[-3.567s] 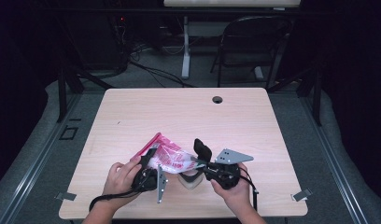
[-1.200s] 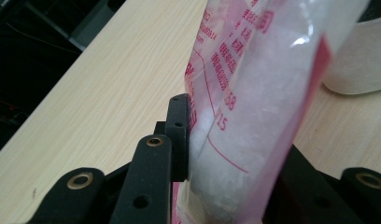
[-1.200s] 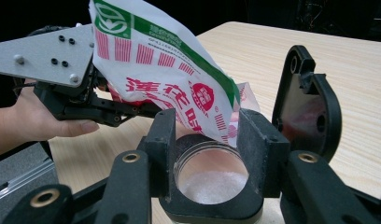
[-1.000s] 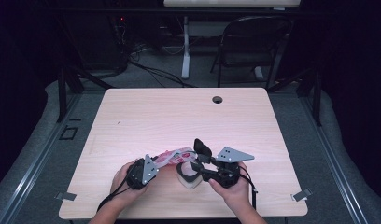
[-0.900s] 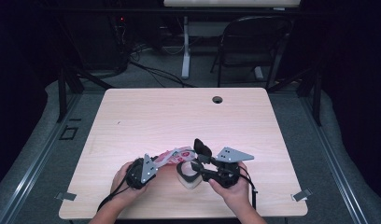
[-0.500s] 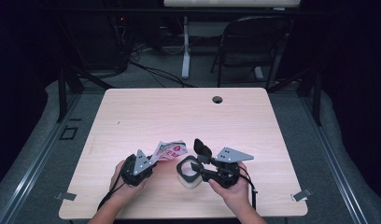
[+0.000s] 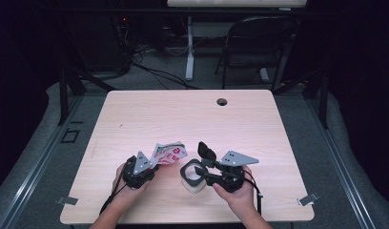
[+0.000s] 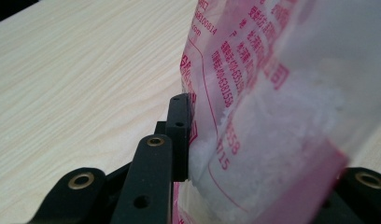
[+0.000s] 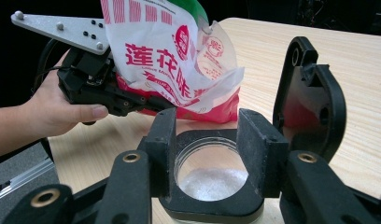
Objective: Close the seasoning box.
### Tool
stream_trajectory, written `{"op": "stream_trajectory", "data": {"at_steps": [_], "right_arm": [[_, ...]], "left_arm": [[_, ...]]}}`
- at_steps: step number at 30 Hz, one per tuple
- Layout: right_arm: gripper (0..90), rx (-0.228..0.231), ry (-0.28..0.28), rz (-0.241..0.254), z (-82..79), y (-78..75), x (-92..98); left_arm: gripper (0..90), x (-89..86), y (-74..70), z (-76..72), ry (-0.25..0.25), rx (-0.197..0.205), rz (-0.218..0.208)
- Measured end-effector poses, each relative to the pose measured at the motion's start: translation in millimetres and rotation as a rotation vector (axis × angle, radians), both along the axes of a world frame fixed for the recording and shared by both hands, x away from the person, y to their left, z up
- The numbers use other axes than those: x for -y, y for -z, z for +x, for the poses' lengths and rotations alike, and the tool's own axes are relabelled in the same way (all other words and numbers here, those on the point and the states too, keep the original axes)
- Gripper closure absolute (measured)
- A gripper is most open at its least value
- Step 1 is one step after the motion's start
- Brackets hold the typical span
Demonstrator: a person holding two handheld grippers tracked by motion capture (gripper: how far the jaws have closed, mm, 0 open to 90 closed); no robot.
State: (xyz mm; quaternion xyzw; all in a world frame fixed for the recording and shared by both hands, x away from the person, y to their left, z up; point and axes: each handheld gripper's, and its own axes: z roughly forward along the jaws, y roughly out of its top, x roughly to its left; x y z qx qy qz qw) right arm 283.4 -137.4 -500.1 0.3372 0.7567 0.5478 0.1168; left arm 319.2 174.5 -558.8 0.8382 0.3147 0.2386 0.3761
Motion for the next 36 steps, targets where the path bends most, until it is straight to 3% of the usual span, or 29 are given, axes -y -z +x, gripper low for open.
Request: {"op": "stream_trajectory", "data": {"at_steps": [5, 12, 21, 27, 36], "right_arm": [[57.8, 0.000, -0.001, 0.001, 0.1, 0.5, -0.4], [57.7, -0.001, -0.001, 0.003, 0.1, 0.3, 0.2], [57.6, 0.000, 0.000, 0.002, 0.2, 0.5, -0.1], [57.6, 0.000, -0.001, 0.002, 0.0, 0.4, -0.1], [57.4, 0.000, 0.001, 0.000, 0.2, 0.4, 0.4]], "left_arm": [[74.6, -2.2, 1.8, 2.2, -0.008, -0.030, -0.014], [74.5, -7.7, 2.3, 7.0, -0.024, -0.077, -0.067], [74.3, -10.9, 5.1, 9.8, -0.036, -0.095, -0.089], [75.3, -14.1, 6.5, 12.5, -0.049, -0.126, -0.128], [76.6, -15.8, 6.2, 14.0, -0.057, -0.126, -0.149]]}}
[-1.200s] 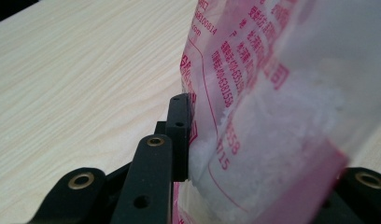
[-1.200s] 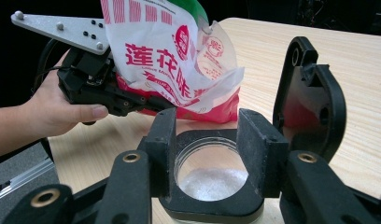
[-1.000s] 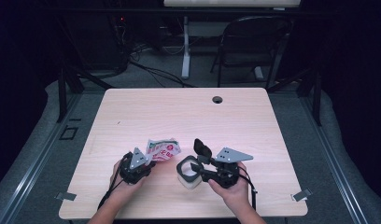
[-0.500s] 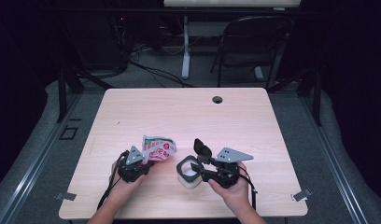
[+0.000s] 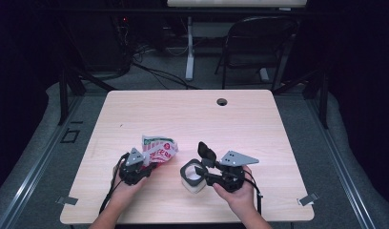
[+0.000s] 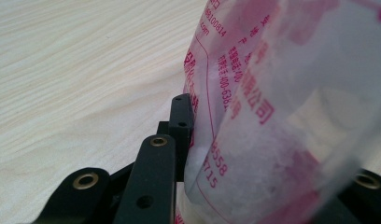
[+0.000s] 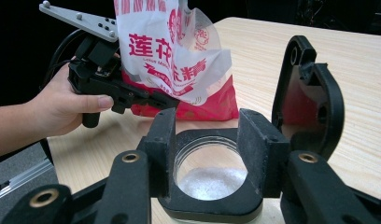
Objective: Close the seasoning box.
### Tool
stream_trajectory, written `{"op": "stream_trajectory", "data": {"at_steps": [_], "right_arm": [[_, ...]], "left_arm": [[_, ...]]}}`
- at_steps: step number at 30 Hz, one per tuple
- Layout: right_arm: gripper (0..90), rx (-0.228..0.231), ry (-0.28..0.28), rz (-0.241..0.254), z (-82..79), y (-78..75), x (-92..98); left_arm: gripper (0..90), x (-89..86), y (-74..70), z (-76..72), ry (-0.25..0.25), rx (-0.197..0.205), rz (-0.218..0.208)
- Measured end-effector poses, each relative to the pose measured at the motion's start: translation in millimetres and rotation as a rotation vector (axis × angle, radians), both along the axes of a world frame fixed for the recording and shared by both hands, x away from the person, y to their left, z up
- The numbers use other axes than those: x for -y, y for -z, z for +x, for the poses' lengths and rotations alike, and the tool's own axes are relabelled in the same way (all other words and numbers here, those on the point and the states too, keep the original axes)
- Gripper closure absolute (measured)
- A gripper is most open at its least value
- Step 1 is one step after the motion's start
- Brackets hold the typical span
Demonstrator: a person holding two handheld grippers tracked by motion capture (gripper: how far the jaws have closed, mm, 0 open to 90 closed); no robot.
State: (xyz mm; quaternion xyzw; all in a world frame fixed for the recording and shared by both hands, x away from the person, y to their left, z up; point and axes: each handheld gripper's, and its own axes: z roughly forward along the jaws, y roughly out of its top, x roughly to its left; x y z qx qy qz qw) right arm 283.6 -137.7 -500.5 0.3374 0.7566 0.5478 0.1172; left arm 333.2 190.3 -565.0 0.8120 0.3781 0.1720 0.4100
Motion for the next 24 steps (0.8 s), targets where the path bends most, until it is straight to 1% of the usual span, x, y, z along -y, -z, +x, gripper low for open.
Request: {"op": "stream_trajectory", "data": {"at_steps": [3, 5, 6, 10, 12, 15, 18, 22, 24], "right_arm": [[57.3, 0.001, -0.002, 0.002, 0.0, 0.0, 0.0], [57.3, 0.000, 0.000, 0.001, 0.1, 0.1, 0.2], [57.3, 0.000, 0.000, 0.002, 0.1, 0.1, 0.2], [57.3, 0.001, -0.001, 0.002, 0.1, 0.1, 0.1], [57.3, 0.001, 0.001, 0.000, 0.1, 0.2, 0.1], [57.2, 0.000, 0.002, 0.000, 0.2, 0.3, 0.2], [57.1, -0.001, 0.003, 0.001, 0.5, 0.6, 0.5], [57.1, -0.002, 0.004, -0.001, 0.6, 0.8, 0.6], [57.0, -0.002, 0.003, 0.001, 0.6, 0.8, 0.6]], "left_arm": [[76.9, -2.0, -0.5, 0.9, -0.001, -0.001, -0.013], [77.0, -3.3, -1.0, 1.3, -0.006, -0.009, -0.034], [77.1, -3.9, -1.2, 1.5, -0.009, -0.006, -0.040], [77.2, -8.2, -2.2, 2.5, -0.031, -0.007, -0.061], [77.2, -11.9, -2.8, 3.6, -0.045, -0.007, -0.062], [77.2, -18.2, -3.1, 5.5, -0.076, -0.008, -0.092], [77.3, -24.3, -3.6, 6.5, -0.110, -0.009, -0.107], [77.3, -28.9, -4.3, 7.0, -0.144, 0.003, -0.108], [77.4, -30.9, -5.1, 7.0, -0.160, 0.002, -0.105]]}}
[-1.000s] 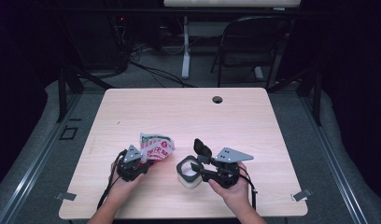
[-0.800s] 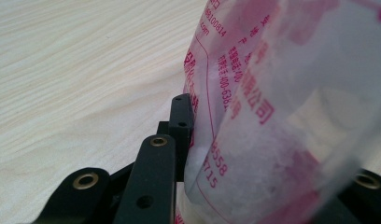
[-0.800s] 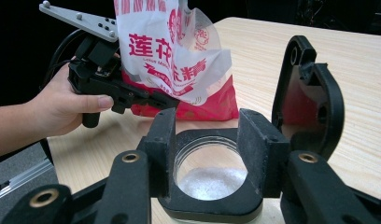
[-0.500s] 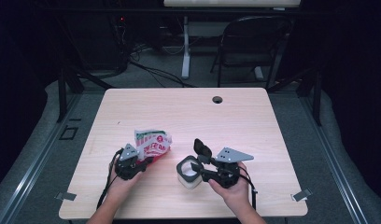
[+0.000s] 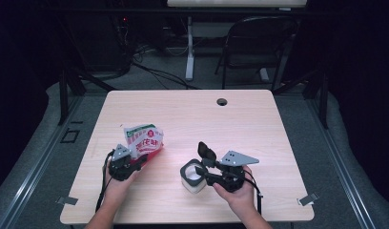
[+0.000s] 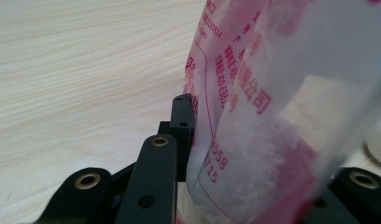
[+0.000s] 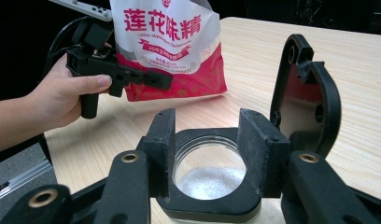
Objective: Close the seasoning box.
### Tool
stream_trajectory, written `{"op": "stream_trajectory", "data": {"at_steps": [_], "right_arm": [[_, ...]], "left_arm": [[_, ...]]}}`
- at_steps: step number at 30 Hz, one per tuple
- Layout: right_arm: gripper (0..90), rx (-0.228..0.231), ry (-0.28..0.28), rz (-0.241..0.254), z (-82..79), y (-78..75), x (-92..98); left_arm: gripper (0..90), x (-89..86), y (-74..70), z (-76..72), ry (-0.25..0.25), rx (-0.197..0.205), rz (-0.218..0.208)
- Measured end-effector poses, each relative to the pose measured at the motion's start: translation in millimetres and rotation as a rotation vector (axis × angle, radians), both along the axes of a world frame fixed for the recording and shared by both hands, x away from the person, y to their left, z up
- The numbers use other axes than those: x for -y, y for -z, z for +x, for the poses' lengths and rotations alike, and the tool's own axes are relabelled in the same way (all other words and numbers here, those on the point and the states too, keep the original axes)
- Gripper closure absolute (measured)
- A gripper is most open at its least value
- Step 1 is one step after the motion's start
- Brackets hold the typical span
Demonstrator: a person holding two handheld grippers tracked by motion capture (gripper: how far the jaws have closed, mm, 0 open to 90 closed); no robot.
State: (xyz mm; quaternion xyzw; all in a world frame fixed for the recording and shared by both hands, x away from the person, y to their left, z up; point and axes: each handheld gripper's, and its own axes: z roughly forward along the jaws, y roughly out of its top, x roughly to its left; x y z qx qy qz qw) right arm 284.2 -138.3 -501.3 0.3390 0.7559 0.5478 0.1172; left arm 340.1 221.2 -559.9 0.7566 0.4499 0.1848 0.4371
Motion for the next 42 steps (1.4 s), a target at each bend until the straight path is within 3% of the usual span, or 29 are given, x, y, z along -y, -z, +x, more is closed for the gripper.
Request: {"op": "stream_trajectory", "data": {"at_steps": [21, 32, 36, 42], "right_arm": [[57.1, 0.001, 0.000, 0.001, -0.1, -0.2, 0.4], [56.0, 0.010, 0.009, 0.014, 0.0, 0.0, 0.7], [55.3, 0.006, 0.012, 0.016, 0.0, -0.1, 1.1], [55.1, 0.002, 0.005, 0.024, 0.1, 0.0, 0.9]], "left_arm": [[77.3, -22.8, -4.9, 0.5, -0.153, 0.050, 0.034], [77.3, -30.8, -4.9, 0.7, -0.219, 0.060, 0.086], [76.8, -31.9, -1.3, 2.4, -0.236, 0.058, 0.107], [71.2, -33.1, -0.1, 2.8, -0.223, 0.043, 0.092]]}}
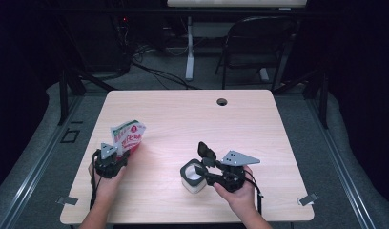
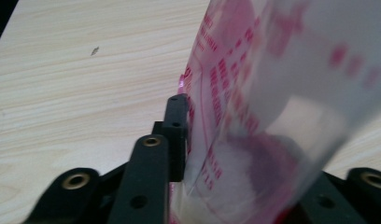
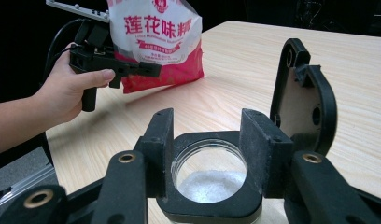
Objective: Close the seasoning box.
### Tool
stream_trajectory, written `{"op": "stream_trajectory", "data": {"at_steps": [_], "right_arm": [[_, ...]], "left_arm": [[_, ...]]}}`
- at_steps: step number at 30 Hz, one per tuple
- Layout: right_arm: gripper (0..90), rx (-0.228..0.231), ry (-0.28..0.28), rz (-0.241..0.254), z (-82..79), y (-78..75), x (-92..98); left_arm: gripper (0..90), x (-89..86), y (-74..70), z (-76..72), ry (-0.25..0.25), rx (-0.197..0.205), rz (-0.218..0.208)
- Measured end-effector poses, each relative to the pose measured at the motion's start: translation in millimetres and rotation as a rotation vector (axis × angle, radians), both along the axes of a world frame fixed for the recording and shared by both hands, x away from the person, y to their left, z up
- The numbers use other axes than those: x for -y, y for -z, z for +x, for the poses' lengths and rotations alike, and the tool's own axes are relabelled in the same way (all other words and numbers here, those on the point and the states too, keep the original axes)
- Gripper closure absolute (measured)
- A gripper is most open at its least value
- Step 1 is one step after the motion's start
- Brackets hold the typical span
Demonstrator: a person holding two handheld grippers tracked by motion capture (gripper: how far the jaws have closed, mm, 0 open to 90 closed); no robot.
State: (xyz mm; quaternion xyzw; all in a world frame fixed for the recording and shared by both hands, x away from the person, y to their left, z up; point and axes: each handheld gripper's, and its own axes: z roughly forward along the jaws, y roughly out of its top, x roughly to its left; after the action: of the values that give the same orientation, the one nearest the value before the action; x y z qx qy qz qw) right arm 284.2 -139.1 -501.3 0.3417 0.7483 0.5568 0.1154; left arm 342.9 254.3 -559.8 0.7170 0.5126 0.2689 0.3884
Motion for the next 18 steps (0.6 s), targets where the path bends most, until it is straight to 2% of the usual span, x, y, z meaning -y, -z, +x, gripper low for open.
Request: {"op": "stream_trajectory", "data": {"at_steps": [4, 8, 10, 12, 14, 18], "right_arm": [[55.3, -0.002, 0.000, -0.003, 0.5, -0.3, 0.9], [55.0, 0.000, 0.000, 0.002, 0.4, -0.4, 1.0], [54.7, 0.001, -0.002, 0.005, 0.2, -0.6, 1.0], [54.1, 0.004, 0.002, 0.008, -0.3, -1.4, 1.6], [53.6, 0.008, 0.005, 0.012, -0.3, -2.0, 2.1], [52.0, 0.012, 0.025, 0.014, 0.1, -3.5, 4.0]], "left_arm": [[60.4, 1.6, -5.4, -5.0, 0.033, 0.064, -0.026], [52.2, 1.3, -11.4, -8.7, 0.047, 0.105, -0.070], [49.5, 0.3, -13.4, -9.9, 0.051, 0.114, -0.100], [48.4, -0.6, -16.0, -11.2, 0.059, 0.107, -0.108], [46.3, -0.6, -20.7, -12.6, 0.088, 0.099, -0.155], [39.6, 4.3, -28.5, -15.6, 0.129, 0.087, -0.166]]}}
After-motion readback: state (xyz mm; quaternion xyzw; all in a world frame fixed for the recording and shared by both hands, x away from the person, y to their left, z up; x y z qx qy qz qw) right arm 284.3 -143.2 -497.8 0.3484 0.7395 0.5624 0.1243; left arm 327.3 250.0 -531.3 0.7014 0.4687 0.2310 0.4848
